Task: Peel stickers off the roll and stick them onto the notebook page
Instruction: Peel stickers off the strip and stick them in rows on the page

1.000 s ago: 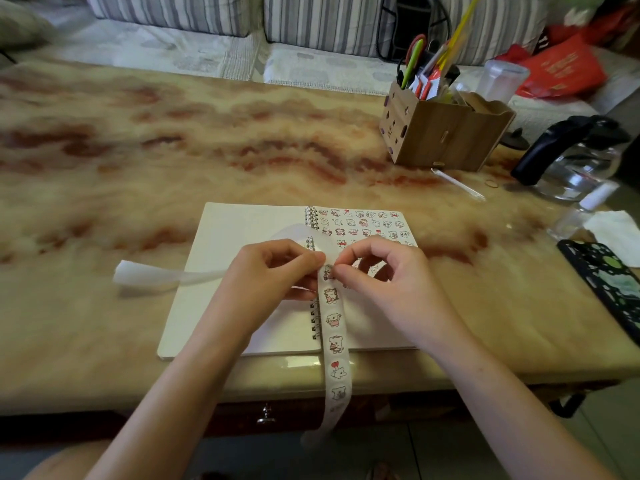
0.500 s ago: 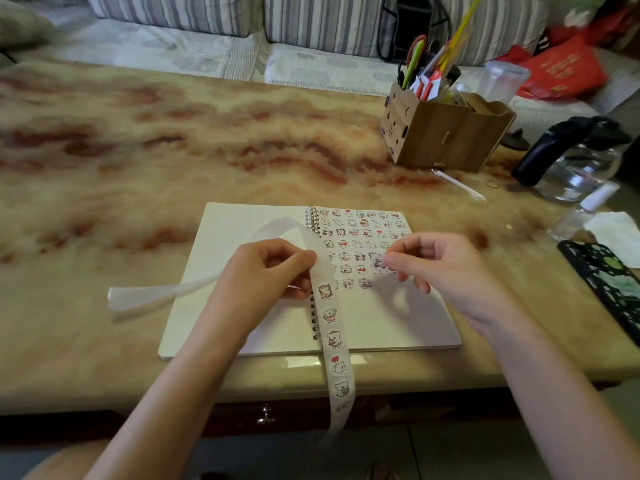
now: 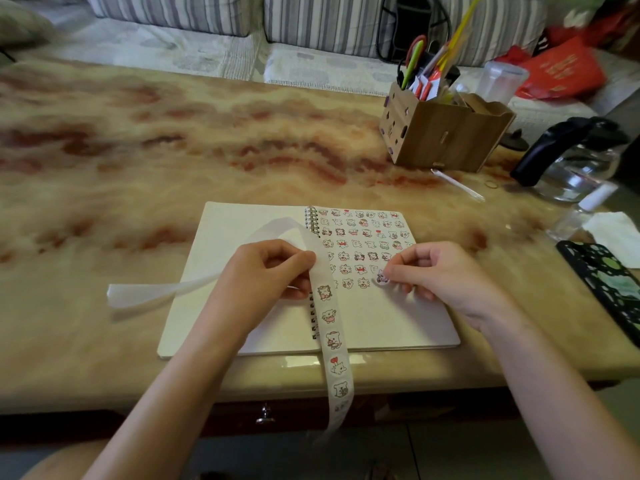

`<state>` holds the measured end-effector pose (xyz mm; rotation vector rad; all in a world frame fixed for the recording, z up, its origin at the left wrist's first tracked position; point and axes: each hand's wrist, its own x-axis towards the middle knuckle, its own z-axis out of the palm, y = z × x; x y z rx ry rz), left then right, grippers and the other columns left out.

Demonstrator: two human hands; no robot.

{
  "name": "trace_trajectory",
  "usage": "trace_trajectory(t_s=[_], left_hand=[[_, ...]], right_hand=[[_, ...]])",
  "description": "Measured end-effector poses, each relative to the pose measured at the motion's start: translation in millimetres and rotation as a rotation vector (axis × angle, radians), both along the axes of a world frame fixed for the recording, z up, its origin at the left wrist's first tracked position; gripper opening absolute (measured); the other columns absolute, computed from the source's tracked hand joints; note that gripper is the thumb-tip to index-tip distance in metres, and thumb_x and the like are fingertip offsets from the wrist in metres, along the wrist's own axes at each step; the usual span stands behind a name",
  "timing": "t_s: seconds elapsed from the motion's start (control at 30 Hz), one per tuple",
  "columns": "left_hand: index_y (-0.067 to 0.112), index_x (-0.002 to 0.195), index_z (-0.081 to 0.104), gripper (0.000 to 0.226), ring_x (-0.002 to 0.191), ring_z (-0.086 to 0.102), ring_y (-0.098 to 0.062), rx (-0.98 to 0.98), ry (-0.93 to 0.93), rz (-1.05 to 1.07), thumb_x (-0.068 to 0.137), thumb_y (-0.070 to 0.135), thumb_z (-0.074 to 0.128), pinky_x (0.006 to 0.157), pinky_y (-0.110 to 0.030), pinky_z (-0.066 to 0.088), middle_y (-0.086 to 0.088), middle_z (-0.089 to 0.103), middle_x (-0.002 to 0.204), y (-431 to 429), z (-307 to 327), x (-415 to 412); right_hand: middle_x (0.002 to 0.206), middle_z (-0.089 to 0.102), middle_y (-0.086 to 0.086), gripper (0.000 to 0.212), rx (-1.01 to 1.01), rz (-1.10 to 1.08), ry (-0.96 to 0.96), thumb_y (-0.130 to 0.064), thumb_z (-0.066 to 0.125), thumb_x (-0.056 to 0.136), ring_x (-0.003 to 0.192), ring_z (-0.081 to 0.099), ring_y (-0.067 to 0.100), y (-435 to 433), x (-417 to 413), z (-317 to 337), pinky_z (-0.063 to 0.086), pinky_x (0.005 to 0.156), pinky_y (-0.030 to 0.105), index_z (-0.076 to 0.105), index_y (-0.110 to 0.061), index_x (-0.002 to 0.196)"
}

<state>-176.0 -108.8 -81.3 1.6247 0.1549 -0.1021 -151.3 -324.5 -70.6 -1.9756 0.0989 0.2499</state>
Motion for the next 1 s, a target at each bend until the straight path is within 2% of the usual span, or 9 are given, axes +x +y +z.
trace_trajectory(t_s=[0.47,0.8,1.0], left_hand=[[0.004,0.075,0.069,0.014,0.058,0.064,-0.011,0.013,0.005,0.01,0.086,0.01,0.064,0.067,-0.027,0.06,-0.004,0.07,0.063,-1.1,-0.6,1.4],[0.003,0.075,0.069,0.013,0.057,0.064,-0.01,0.026,0.004,0.007,0.086,0.009,0.064,0.063,-0.023,0.059,-0.004,0.069,0.062,-0.8,-1.3,1.2],[0.004,0.074,0.069,0.014,0.058,0.064,-0.012,0.036,-0.001,0.005,0.086,0.009,0.064,0.065,-0.025,0.059,-0.005,0.07,0.063,-1.2,-1.5,1.3]], right_hand=[[0.067,0.064,0.009,0.002,-0.077,0.029,-0.023,-0.001,0.072,0.079,0.041,0.044,0.001,1.4,0.8,-3.5,0.031,0.039,0.008,0.07,-0.002,0.079],[0.05,0.061,-0.007,0.008,-0.103,0.035,-0.02,-0.001,0.072,0.078,0.037,0.043,-0.002,1.7,1.5,-2.7,0.03,0.039,0.008,0.069,-0.006,0.074],[0.049,0.062,-0.008,0.002,-0.113,0.033,-0.024,-0.002,0.072,0.078,0.04,0.044,-0.002,1.2,2.0,-4.5,0.032,0.04,0.008,0.07,-0.003,0.078]])
